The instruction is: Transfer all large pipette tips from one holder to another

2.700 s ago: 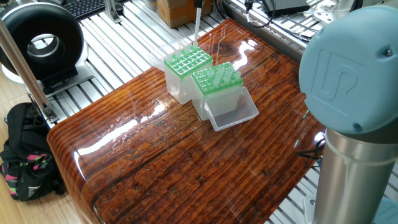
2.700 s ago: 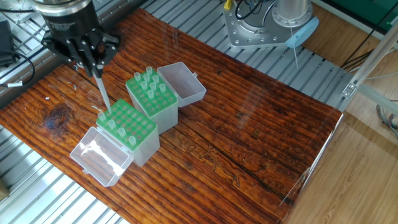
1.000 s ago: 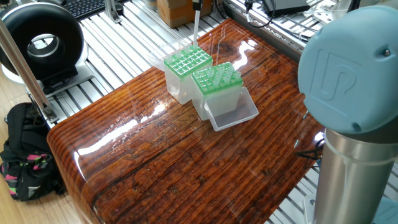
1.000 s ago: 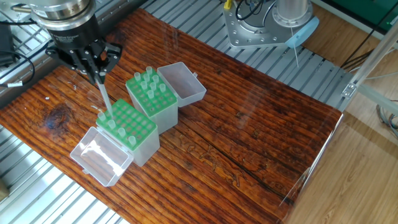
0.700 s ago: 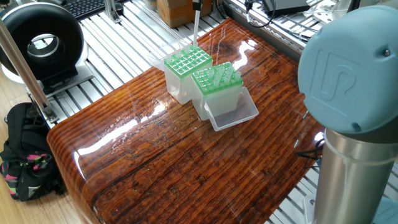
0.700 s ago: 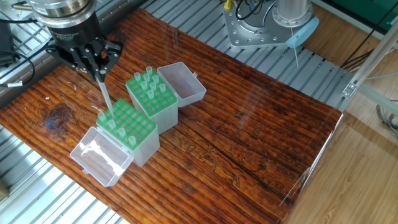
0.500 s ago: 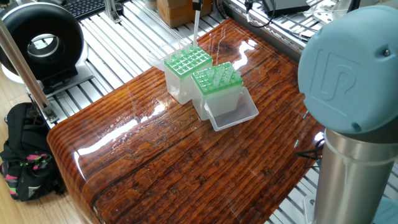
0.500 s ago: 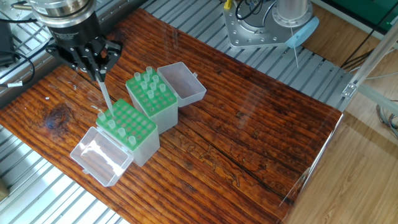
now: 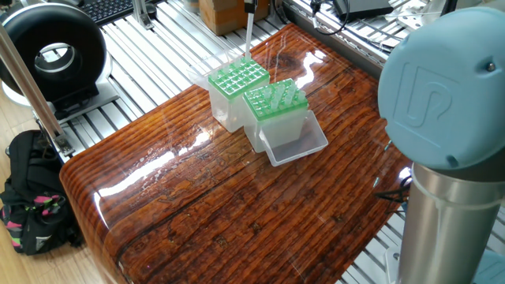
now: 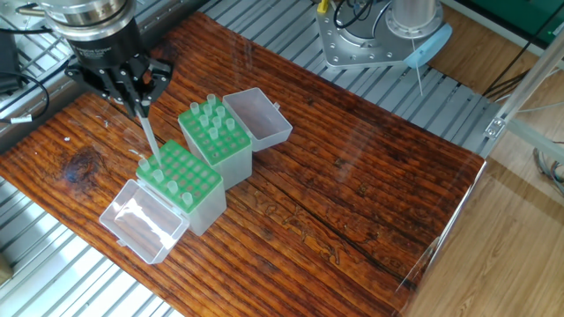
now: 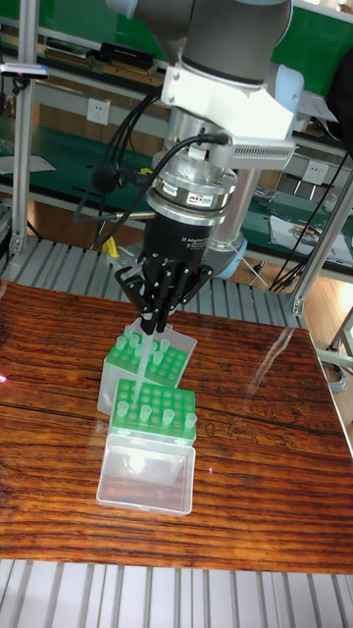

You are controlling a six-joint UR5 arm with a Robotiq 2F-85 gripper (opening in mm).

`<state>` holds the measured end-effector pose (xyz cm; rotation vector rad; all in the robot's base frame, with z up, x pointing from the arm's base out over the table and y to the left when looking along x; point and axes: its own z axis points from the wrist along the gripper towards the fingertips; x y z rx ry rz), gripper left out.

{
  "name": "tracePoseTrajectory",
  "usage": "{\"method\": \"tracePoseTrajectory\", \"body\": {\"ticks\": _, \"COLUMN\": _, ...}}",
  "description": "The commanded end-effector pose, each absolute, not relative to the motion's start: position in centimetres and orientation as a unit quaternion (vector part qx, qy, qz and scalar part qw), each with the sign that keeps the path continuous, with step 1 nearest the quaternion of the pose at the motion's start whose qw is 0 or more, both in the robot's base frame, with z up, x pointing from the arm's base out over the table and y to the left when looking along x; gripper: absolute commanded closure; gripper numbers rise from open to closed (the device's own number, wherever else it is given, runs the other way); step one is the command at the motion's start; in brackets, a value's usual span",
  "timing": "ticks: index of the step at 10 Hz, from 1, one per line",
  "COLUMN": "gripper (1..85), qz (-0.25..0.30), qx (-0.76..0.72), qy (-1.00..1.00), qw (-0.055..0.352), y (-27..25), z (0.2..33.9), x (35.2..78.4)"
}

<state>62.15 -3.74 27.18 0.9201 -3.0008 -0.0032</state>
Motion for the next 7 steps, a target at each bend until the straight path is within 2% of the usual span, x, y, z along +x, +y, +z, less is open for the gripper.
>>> {"method": "tracePoseTrajectory", "body": {"ticks": 1, "gripper": 74.0, "qz": -0.005, "qx": 0.294, "qy": -0.956, "qw": -0.003, "y": -3.51, "z": 27.04, "x": 62.48}}
{"method": "tracePoseTrajectory", "body": {"ticks": 7, "gripper": 73.3, "qz": -0.004, "qx": 0.299, "qy": -0.954, "qw": 0.001, "y": -3.62, "z": 26.91, "x": 62.38}}
